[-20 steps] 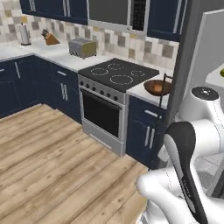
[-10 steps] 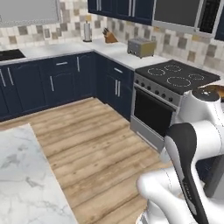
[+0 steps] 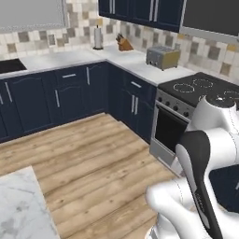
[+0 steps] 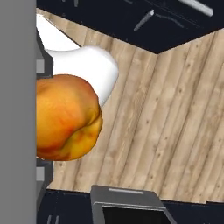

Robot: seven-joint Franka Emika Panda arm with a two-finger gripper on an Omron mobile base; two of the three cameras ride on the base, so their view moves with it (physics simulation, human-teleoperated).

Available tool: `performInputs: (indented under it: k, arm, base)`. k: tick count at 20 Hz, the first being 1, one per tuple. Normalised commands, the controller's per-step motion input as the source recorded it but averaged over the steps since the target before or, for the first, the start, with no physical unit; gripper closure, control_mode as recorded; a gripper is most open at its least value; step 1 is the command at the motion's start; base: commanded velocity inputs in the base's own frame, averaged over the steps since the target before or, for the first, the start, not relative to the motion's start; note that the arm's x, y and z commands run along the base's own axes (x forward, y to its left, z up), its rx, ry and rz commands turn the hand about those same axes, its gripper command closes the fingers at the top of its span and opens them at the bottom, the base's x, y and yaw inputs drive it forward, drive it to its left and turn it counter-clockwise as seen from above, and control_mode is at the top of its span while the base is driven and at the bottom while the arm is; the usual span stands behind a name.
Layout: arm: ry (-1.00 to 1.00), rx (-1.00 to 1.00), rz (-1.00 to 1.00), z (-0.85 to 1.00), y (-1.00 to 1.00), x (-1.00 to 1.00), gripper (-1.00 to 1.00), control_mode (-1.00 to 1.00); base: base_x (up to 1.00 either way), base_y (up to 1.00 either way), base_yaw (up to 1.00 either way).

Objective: Take the peach, pear, and potato from the freezer and place them in the bowl on the counter.

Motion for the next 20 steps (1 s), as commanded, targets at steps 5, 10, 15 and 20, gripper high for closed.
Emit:
performInputs:
  k: [5,10,15,20]
  arm:
    - [0.00,0.00,0.00,0.00,0.00,0.00,1.00,1.00]
    - [0.00,0.00,0.00,0.00,0.00,0.00,1.00,1.00]
    - [0.00,0.00,0.00,0.00,0.00,0.00,1.00,1.00]
    - [0.00,0.00,0.00,0.00,0.00,0.00,1.00,1.00]
  base:
    - [1.00,-0.21,-0.33]
    - [1.00,-0.09,-0.46]
    - [0.98,-0.01,-0.61]
    - [0.68,-0.02,-0.80]
